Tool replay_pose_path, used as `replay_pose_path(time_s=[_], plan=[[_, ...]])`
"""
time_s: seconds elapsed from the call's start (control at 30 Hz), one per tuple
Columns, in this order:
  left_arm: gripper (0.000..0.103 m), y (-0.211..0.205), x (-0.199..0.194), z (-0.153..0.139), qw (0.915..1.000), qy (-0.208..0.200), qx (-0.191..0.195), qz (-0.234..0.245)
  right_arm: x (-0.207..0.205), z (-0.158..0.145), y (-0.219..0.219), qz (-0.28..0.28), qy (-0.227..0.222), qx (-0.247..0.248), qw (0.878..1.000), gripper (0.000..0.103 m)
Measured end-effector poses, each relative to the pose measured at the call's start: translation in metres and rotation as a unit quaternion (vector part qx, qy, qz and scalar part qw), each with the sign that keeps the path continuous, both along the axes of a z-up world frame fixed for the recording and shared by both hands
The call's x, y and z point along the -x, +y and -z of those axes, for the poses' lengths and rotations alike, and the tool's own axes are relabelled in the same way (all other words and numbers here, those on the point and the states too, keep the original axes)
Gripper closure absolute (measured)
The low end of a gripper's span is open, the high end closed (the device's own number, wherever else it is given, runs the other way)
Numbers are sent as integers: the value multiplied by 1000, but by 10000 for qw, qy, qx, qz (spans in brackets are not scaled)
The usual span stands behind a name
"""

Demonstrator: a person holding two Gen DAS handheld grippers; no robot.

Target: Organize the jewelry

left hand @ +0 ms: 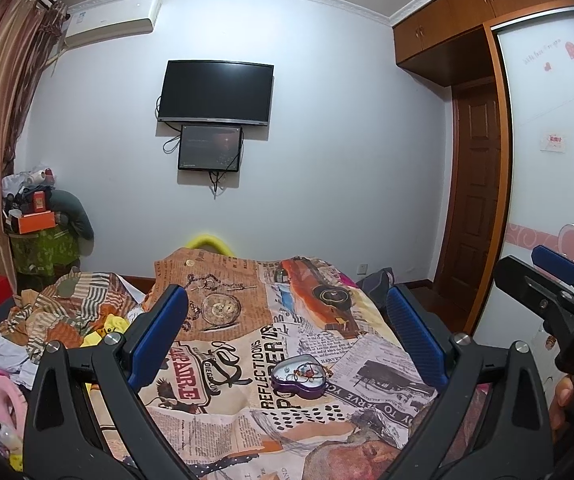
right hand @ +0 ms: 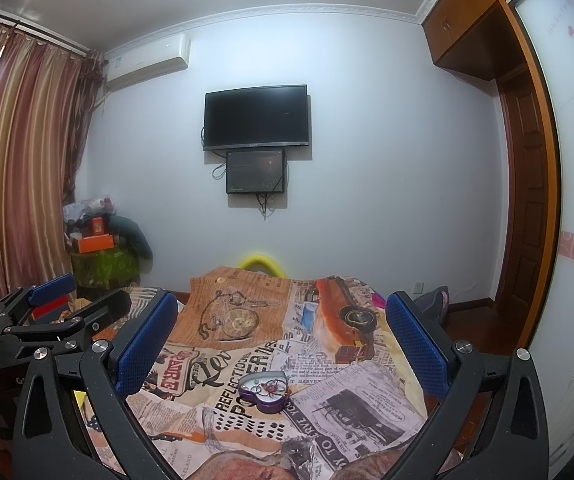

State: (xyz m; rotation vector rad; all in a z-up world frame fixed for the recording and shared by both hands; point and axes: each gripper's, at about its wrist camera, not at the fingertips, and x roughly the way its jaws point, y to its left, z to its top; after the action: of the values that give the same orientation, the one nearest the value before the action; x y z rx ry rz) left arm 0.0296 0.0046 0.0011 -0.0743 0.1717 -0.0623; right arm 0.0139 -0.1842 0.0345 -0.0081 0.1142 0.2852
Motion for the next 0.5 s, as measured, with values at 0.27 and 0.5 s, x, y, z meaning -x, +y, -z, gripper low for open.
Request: replay_pose_path(time_s=[0.27, 0.5], plan=[[3, 1, -4, 3, 9999, 76, 54, 62, 0, -1, 1, 29, 39, -23, 10000, 0], [3, 0, -10, 8, 9998, 162, 45, 67, -6, 1, 3, 34, 186, -76, 9998, 0]])
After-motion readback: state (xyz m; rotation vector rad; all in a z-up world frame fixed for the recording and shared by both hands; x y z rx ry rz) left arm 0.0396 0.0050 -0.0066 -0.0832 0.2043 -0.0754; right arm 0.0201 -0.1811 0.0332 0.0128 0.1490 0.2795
